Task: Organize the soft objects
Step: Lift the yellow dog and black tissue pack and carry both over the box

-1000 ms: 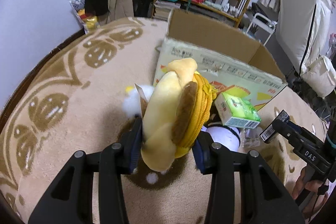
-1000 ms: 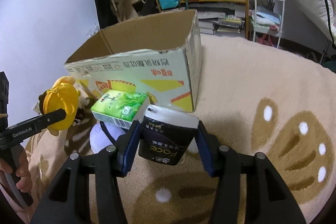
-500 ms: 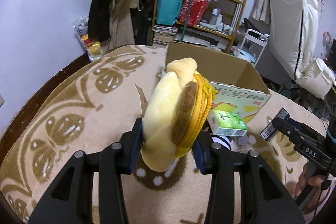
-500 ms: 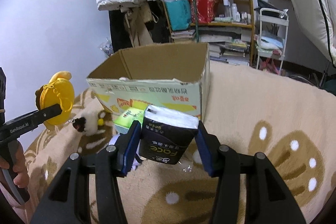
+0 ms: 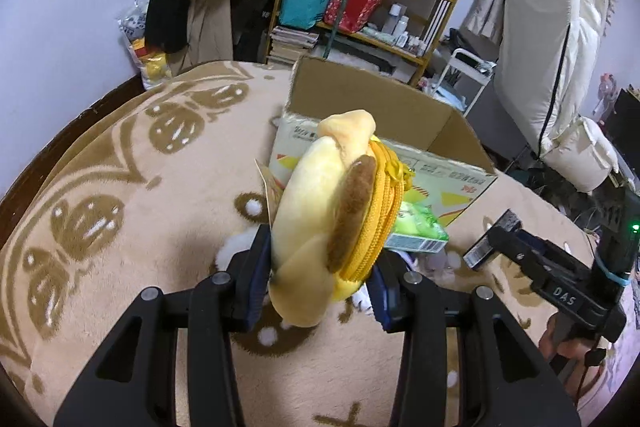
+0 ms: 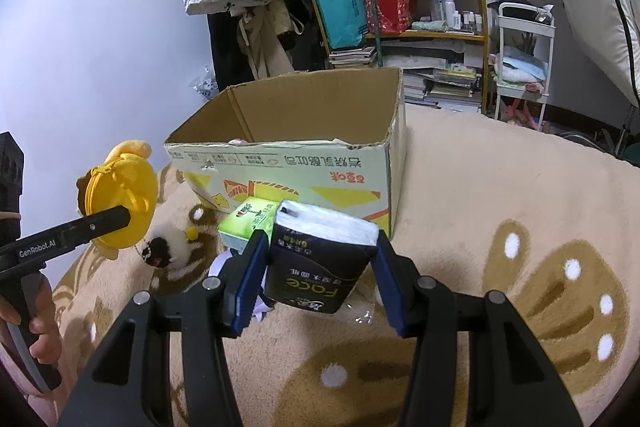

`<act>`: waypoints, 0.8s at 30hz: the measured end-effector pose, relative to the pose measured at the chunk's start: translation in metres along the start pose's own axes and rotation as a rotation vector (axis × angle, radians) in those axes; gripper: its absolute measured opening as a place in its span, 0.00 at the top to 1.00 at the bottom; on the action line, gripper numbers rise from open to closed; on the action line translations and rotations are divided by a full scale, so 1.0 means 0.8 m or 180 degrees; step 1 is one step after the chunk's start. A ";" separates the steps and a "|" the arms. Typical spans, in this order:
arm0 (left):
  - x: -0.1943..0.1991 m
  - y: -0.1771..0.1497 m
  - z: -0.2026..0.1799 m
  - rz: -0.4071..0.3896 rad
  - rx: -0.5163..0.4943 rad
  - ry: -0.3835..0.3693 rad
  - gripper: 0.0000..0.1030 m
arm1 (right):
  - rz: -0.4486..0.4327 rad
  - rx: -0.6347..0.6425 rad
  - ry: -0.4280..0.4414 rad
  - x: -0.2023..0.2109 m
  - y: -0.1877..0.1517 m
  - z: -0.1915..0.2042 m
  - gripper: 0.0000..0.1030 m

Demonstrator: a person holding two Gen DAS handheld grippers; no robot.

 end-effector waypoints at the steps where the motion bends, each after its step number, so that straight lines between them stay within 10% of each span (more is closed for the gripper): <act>1: 0.001 0.000 -0.003 -0.0005 -0.0030 0.0007 0.60 | 0.0001 0.0001 0.0003 -0.001 0.000 0.000 0.47; 24: 0.072 0.165 -0.098 -0.0875 -0.0634 -0.0085 0.60 | -0.0547 0.0143 0.0174 0.046 0.102 0.013 0.47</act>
Point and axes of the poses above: each gripper's, at about its wrist camera, not at the fingertips, and x roughly against the way its jaws point, z to its left, y to its top, the point moved 8 cm from there along -x, roughly the way its jaws point, and after that the axes turned 4 degrees about -y, right-handed, at the moved point
